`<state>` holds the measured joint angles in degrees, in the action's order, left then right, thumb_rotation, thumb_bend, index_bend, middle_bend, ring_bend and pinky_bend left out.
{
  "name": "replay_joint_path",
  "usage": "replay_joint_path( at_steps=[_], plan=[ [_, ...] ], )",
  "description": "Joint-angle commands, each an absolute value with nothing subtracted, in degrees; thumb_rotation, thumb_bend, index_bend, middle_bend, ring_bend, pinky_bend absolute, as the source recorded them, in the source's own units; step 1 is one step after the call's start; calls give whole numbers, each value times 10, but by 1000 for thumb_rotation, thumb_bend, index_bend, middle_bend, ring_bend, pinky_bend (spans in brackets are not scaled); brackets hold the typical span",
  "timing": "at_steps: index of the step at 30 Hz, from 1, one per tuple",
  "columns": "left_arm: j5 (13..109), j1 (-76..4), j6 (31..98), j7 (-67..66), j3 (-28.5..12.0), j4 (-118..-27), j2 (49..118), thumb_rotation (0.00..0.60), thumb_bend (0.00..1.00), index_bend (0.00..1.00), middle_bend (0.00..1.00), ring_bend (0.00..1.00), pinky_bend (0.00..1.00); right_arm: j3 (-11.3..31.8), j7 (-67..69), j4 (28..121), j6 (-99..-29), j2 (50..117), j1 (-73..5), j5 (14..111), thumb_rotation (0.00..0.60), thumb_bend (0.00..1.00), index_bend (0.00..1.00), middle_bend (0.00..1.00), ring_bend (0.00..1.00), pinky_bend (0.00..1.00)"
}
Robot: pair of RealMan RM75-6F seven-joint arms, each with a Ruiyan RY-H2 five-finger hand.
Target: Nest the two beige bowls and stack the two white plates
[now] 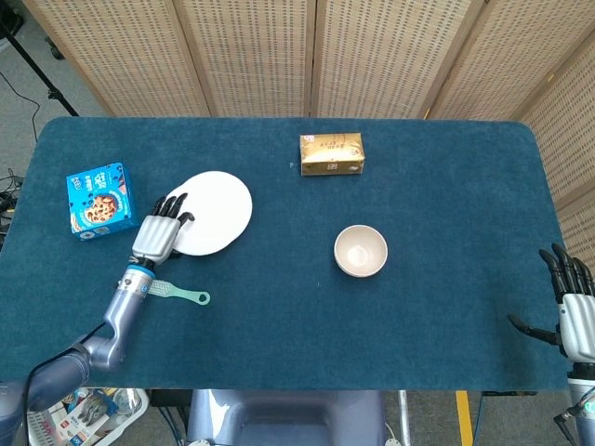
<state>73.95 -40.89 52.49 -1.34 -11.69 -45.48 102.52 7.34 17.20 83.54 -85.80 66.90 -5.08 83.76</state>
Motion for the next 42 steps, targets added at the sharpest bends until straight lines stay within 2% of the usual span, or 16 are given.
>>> replay_joint_path(
  at_steps=[1,5,9,11,14,16,17,19,22,30,35,38,42],
  plan=[
    [734,-422,516,-13,-125,-439,1038,600,362,313,0,0,0,73,173,835,-856,669,-51,836,600,0,0,0,0,0],
    [730,-436,510,-9,-133,-421,1050,600,362,313,0,0,0,73,173,835,-858,669,-51,838,600,0,0,0,0,0],
    [729,-433,503,-1,-130,-440,1036,600,360,288,0,0,0,73,172,837,-859,668,-50,837,600,0,0,0,0,0],
    [726,-426,500,-4,-126,-456,1020,600,349,241,0,0,0,73,173,836,-858,668,-49,836,600,0,0,0,0,0],
    [718,-419,492,-9,-125,-488,991,600,300,105,0,0,0,73,174,837,-858,668,-49,836,600,0,0,0,0,0],
    [712,-416,486,-12,-126,-509,972,600,191,16,0,0,0,73,174,837,-859,667,-49,837,600,0,0,0,0,0],
    [707,-414,481,-15,-127,-524,958,600,148,3,0,0,0,73,173,838,-859,667,-49,837,600,0,0,0,0,0],
    [702,-412,476,-18,-128,-545,941,600,45,0,0,0,0,73,172,840,-859,667,-49,837,600,0,0,0,0,0],
    [700,-408,475,-19,-127,-572,917,600,3,0,0,0,0,73,170,841,-858,667,-49,838,600,0,0,0,0,0],
    [719,-395,470,2,-107,-659,848,600,0,0,0,0,0,73,168,843,-859,667,-49,839,600,0,0,0,0,0],
    [752,-389,467,30,-90,-752,792,600,0,0,0,0,0,74,168,843,-858,667,-50,838,600,0,0,0,0,0],
    [768,-392,477,19,-83,-769,788,600,0,0,0,0,0,73,170,843,-857,666,-50,837,600,0,0,0,0,0],
    [754,-403,474,-14,-85,-762,815,600,0,0,0,0,0,74,171,843,-859,666,-49,838,600,0,0,0,0,0]
  ],
)
